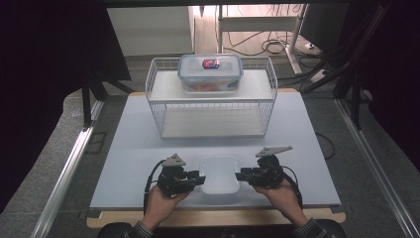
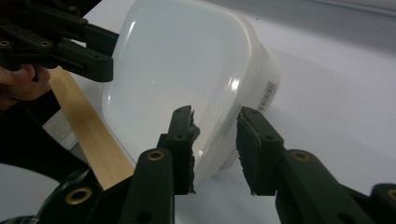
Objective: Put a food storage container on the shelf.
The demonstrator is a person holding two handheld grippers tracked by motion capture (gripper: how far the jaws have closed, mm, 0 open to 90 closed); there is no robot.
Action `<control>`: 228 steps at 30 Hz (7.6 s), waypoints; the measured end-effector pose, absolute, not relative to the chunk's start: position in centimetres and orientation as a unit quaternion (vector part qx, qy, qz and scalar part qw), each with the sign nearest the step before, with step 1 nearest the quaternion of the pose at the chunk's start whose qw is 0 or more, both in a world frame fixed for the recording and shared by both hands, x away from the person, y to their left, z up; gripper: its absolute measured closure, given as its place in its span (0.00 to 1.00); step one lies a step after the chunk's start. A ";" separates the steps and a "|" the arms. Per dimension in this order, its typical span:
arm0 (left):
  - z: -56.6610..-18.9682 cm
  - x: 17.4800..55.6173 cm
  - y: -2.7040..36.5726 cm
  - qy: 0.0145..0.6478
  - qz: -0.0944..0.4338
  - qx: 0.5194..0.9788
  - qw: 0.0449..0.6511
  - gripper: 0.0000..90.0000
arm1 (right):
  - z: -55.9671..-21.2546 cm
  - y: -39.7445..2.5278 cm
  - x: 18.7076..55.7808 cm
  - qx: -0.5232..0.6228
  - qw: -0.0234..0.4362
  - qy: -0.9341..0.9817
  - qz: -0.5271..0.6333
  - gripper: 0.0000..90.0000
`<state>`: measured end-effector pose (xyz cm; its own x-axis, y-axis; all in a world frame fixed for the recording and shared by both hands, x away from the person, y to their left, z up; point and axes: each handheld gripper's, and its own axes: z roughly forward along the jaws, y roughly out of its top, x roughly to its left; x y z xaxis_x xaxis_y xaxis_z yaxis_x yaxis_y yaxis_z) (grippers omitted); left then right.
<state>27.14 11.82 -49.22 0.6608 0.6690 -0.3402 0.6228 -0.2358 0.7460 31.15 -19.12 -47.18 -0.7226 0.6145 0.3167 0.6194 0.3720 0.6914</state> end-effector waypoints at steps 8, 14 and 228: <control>-49.4 26.9 12.1 0.426 0.041 0.768 0.477 0.85 | -47.2 -19.3 30.8 -0.379 -0.020 -0.816 -0.435 0.87; -49.1 26.9 12.4 0.430 0.056 0.760 0.485 0.88 | -47.5 -18.9 30.5 -0.372 -0.035 -0.820 -0.434 0.87; -32.8 38.8 14.7 0.347 0.176 0.747 0.539 0.05 | -30.5 -13.2 42.8 -0.297 -0.198 -0.781 -0.512 0.05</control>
